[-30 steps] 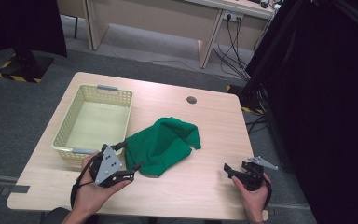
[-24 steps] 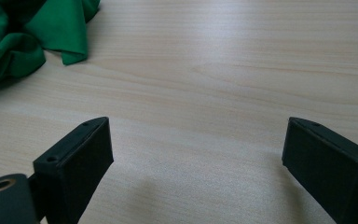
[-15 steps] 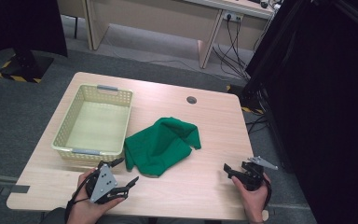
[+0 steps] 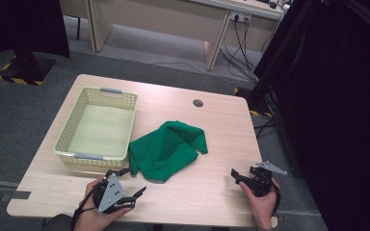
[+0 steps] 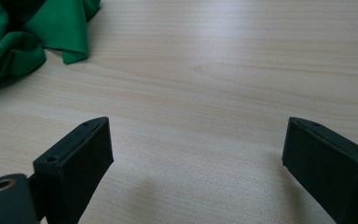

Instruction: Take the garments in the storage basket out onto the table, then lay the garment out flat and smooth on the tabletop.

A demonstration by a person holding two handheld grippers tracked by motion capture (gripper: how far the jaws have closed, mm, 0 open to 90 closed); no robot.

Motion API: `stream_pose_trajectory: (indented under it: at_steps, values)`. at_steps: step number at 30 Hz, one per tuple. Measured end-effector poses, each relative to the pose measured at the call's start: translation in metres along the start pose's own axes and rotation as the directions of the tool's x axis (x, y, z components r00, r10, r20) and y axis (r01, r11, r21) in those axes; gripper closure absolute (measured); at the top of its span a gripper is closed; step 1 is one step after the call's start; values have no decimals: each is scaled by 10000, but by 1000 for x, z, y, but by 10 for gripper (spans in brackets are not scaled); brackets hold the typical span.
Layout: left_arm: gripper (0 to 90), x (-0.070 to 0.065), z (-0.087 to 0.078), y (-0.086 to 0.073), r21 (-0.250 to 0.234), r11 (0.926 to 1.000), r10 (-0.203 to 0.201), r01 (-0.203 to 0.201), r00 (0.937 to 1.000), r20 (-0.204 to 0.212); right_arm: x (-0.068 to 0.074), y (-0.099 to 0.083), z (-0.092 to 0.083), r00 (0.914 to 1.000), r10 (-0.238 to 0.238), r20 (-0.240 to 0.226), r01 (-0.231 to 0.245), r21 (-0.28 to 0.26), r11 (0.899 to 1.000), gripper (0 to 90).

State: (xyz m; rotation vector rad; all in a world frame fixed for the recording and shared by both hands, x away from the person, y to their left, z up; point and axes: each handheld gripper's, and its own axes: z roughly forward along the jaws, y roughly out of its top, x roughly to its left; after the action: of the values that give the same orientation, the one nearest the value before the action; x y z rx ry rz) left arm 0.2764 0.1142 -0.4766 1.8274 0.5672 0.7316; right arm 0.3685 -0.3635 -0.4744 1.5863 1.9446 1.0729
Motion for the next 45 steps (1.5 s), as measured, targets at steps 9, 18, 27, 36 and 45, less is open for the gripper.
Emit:
stream_pose_trajectory:
  at_steps: [9,18,27,36,45]
  values:
    - [248,-1,4,-3,86,9999,-79,79,9999,74,0,0,0,10000,17,-27,-17,8,10000,90]
    - [247,0,5,-2,105,9999,-134,134,9999,59,-1,0,1,9999,143,-22,-143,37,9999,91]
    - [242,1,5,-2,87,9998,-201,200,9998,71,-1,0,1,10000,79,30,-79,30,10000,91]
    - [240,1,5,-2,84,9997,-227,226,9997,79,-1,0,0,9999,99,40,-99,-4,10000,91]
    - [230,0,11,5,249,9997,37,-43,9997,257,37,13,6,9828,-1453,-1138,1480,155,9889,135]
